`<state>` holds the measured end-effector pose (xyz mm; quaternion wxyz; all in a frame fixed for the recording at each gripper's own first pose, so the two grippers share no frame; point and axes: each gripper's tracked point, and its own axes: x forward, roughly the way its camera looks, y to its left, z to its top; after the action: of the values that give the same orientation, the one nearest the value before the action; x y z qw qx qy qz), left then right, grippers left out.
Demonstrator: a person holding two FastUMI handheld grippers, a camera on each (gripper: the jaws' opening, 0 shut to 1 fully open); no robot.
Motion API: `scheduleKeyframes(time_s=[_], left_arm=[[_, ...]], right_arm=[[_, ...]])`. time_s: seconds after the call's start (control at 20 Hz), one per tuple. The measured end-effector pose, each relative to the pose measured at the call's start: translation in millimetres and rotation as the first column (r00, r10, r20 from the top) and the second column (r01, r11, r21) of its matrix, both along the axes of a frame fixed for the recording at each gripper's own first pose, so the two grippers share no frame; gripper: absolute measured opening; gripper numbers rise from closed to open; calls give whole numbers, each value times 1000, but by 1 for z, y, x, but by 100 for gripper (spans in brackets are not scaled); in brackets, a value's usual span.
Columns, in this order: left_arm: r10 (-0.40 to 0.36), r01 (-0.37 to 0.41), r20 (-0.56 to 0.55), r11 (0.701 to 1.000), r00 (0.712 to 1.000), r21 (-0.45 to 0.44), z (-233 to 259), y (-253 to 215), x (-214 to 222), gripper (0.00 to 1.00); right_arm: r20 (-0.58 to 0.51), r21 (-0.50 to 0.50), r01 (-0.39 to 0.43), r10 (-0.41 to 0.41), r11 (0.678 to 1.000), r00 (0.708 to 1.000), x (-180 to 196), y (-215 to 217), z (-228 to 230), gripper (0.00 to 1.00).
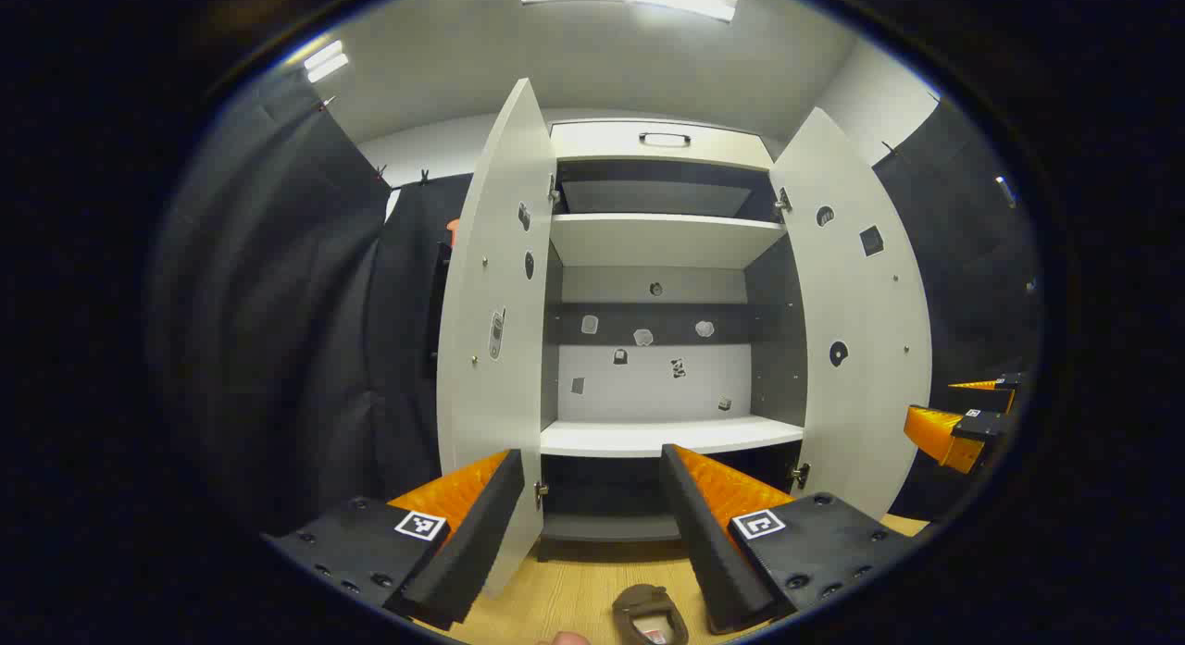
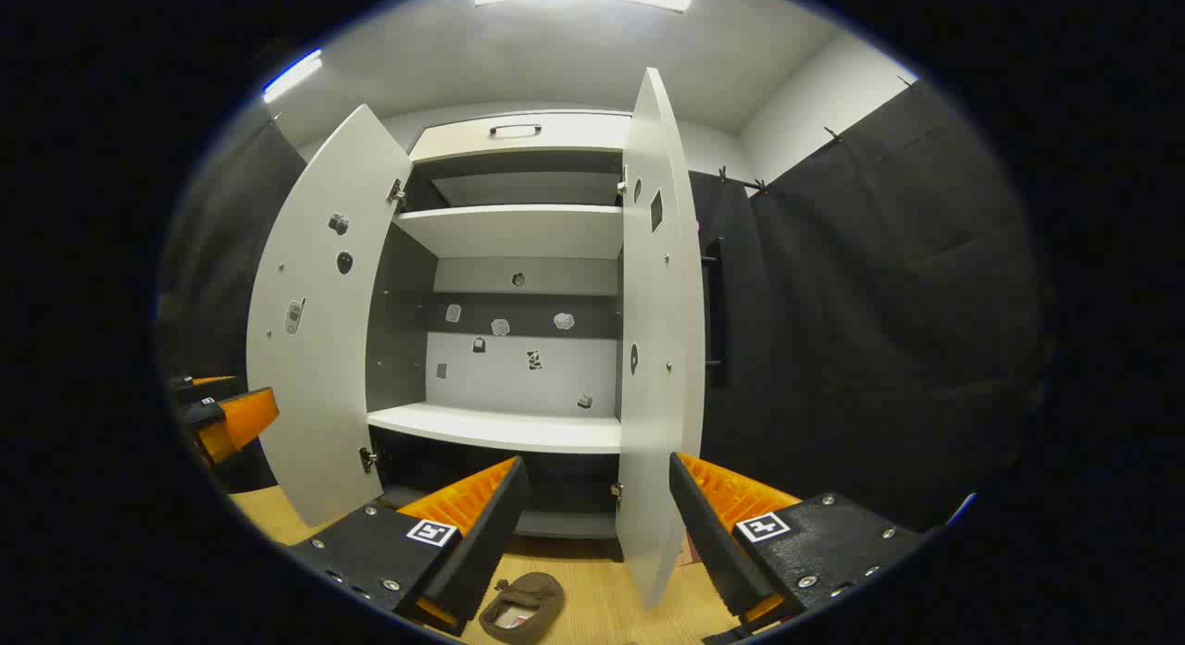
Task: Grab one shoe with the right hand and put it into the shoe cabinet, grab the other shoe with the left hand and put it into the shoe cabinet; then close the right door with the right hand and the left door with the left hand.
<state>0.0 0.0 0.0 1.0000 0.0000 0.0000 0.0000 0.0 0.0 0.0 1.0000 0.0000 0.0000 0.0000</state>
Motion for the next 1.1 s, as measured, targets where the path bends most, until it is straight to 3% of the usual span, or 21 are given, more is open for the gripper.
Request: scheduleKeyframes(time_s=[0.7, 0.75, 0.8, 0.9, 1.1], left_arm=[[7, -7, -5, 1000, 1000, 13, -1, 2, -2, 96], [10, -9, -7, 1000, 1000, 13, -2, 2, -2, 96], [11, -11, -8, 1000, 1000, 12, -2, 2, -3, 96], [15, -15, -8, 1000, 1000, 11, -3, 4, -3, 96], [25, -25, -10, 1000, 1000, 8, -3, 8, -3, 96]], right_arm=[[-1, 7, 7, -7, 1000, 1000, -2, 1, 0, 94], [-4, 7, 7, -7, 1000, 1000, -3, 1, -1, 97], [-7, 6, 6, -6, 1000, 1000, -3, 2, -2, 94], [-14, 4, 2, -2, 1000, 1000, -3, 4, -5, 97], [-21, 5, -6, 6, 1000, 1000, 1, 9, -7, 94]])
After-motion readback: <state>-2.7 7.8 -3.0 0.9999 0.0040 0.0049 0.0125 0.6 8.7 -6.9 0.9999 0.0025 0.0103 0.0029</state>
